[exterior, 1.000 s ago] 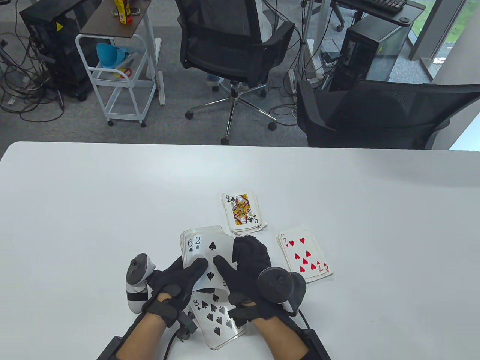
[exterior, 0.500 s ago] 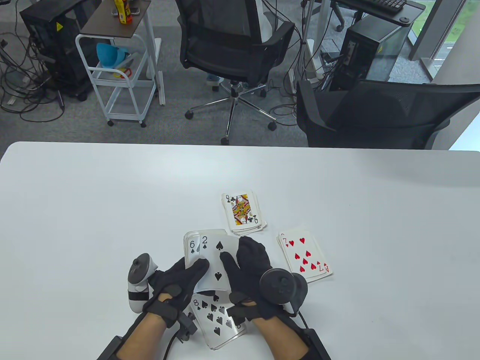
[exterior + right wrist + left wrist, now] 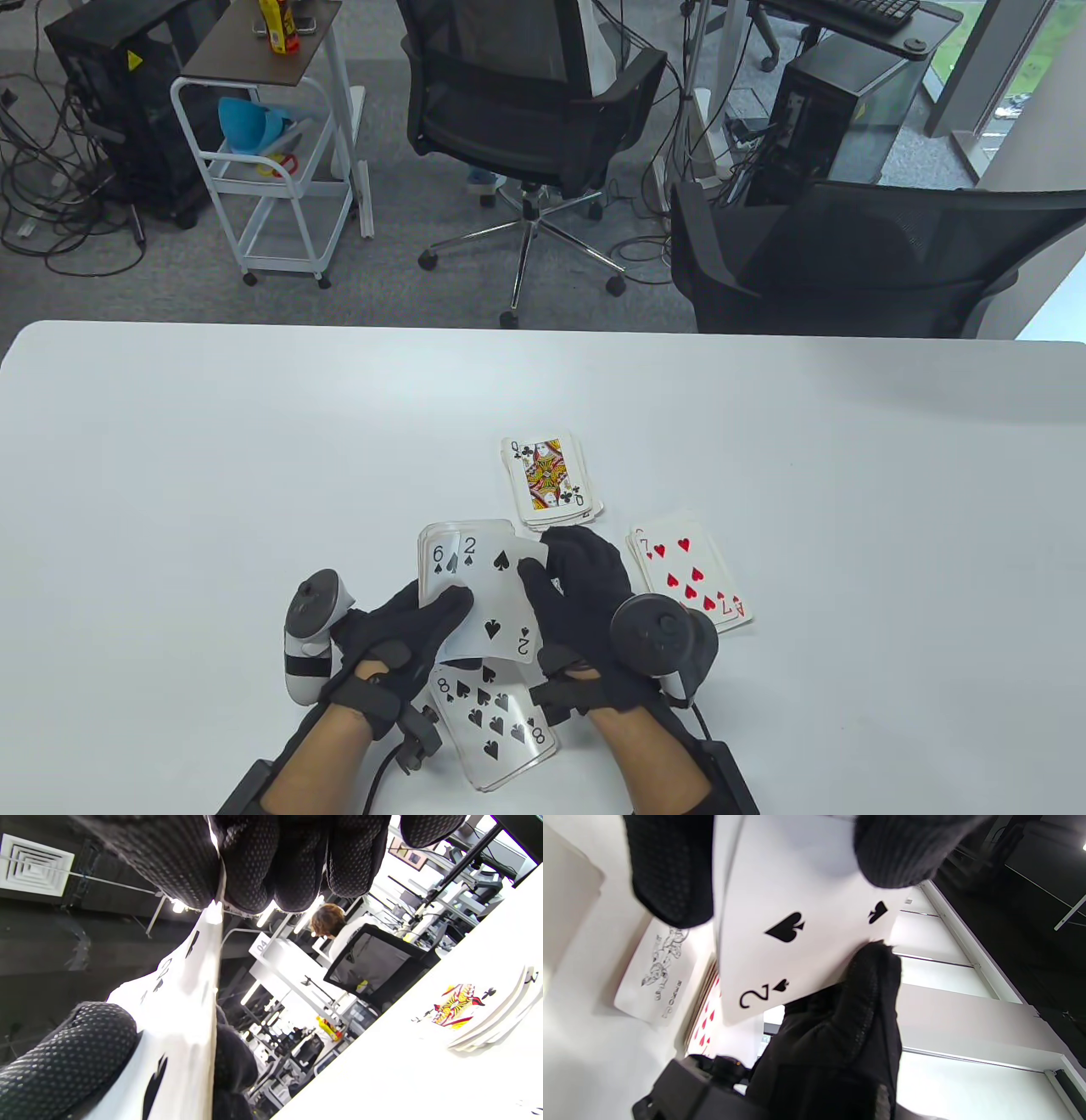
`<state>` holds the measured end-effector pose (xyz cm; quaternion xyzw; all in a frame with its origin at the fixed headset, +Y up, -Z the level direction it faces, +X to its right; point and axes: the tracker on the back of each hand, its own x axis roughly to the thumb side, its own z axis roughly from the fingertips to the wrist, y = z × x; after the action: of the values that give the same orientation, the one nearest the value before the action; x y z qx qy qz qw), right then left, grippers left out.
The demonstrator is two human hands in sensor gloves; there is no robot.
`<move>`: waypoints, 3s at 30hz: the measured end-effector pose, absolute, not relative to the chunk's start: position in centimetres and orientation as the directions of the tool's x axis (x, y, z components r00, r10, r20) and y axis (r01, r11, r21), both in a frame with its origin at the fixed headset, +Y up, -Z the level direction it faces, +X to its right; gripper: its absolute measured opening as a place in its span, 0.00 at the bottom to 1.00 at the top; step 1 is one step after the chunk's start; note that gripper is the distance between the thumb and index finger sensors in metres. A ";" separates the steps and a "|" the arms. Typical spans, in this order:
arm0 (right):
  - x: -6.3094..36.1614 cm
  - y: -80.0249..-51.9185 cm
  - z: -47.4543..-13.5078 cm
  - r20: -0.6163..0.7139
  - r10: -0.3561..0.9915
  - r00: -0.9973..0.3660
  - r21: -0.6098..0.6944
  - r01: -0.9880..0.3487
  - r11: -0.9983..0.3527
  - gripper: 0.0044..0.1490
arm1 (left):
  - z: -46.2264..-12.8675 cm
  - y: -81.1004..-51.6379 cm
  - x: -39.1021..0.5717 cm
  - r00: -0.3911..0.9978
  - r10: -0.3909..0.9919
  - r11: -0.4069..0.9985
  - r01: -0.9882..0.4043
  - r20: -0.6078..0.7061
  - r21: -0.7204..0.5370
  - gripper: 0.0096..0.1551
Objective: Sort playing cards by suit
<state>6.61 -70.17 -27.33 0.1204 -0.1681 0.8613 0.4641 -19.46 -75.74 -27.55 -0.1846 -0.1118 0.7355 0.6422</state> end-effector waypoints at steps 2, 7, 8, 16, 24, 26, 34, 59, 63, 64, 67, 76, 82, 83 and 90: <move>6.6 -70.1 -27.3 0.360 0.760 -0.542 -0.177 -0.839 -0.515 0.23 | -27.6 -75.7 -19.6 -0.111 0.985 -0.155 -0.905 -0.130 -0.397 0.30; 7.0 -70.2 -27.5 0.343 0.766 -0.543 -0.180 -0.839 -0.514 0.23 | -27.7 -75.7 -20.4 -0.153 0.980 -0.190 -0.914 -0.130 -0.359 0.31; 7.1 -70.2 -27.6 0.337 0.773 -0.537 -0.178 -0.843 -0.508 0.23 | -27.8 -75.8 -20.7 -0.170 0.977 -0.206 -0.918 -0.132 -0.338 0.30; 7.7 -70.5 -28.3 0.269 0.805 -0.530 -0.073 -0.844 -0.531 0.23 | -27.9 -75.0 -23.0 -0.289 0.955 -0.295 -0.934 -0.063 -0.202 0.31; 5.3 -71.7 -28.8 0.188 0.719 -0.669 0.331 -0.646 -0.688 0.23 | -27.8 -74.3 -24.2 -0.390 0.921 -0.384 -0.913 0.018 -0.136 0.31; 4.2 -72.3 -28.5 0.186 0.689 -0.701 0.417 -0.579 -0.701 0.24 | -27.8 -74.3 -24.1 -0.388 0.921 -0.383 -0.913 0.014 -0.141 0.31; 0.5 -74.0 -27.2 0.268 0.469 -0.842 0.375 -0.357 -0.856 0.24 | -27.7 -74.5 -23.0 -0.354 0.935 -0.350 -0.921 -0.008 -0.173 0.31; 6.1 -70.2 -27.3 0.356 0.699 -0.621 -0.164 -0.778 -0.607 0.31 | -27.1 -75.1 -19.5 -0.211 0.975 -0.221 -0.919 -0.067 -0.326 0.31; 6.1 -70.3 -27.1 0.394 0.708 -0.586 -0.190 -0.806 -0.561 0.32 | -26.8 -75.2 -18.6 -0.175 0.982 -0.188 -0.915 -0.070 -0.357 0.30; 6.1 -70.3 -27.0 0.400 0.707 -0.583 -0.187 -0.807 -0.560 0.32 | -26.8 -75.2 -18.5 -0.163 0.984 -0.178 -0.914 -0.070 -0.364 0.30; 5.7 -70.5 -26.9 0.412 0.700 -0.584 -0.164 -0.803 -0.574 0.33 | -26.5 -75.4 -17.8 -0.099 0.993 -0.115 -0.918 -0.062 -0.379 0.30; 5.8 -70.2 -26.8 0.390 0.681 -0.620 -0.203 -0.779 -0.593 0.36 | -26.5 -75.3 -17.8 -0.042 0.998 -0.056 -0.925 -0.046 -0.375 0.30; 5.5 -69.7 -26.4 0.405 0.636 -0.657 -0.247 -0.749 -0.615 0.32 | -26.3 -75.2 -17.7 -0.022 0.999 -0.036 -0.925 -0.042 -0.379 0.29; 5.5 -69.7 -26.4 0.418 0.646 -0.638 -0.242 -0.764 -0.598 0.31 | -26.4 -75.3 -17.7 -0.023 0.999 -0.038 -0.925 -0.044 -0.378 0.29; 5.4 -69.7 -26.3 0.423 0.668 -0.613 -0.222 -0.784 -0.579 0.26 | -26.6 -75.8 -18.5 -0.025 0.998 -0.045 -0.935 -0.061 -0.352 0.30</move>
<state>5.36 -69.67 -26.34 0.1482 -0.1968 0.8761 0.4143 -18.46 -75.82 -26.61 -0.1466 -0.1072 0.7078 0.6826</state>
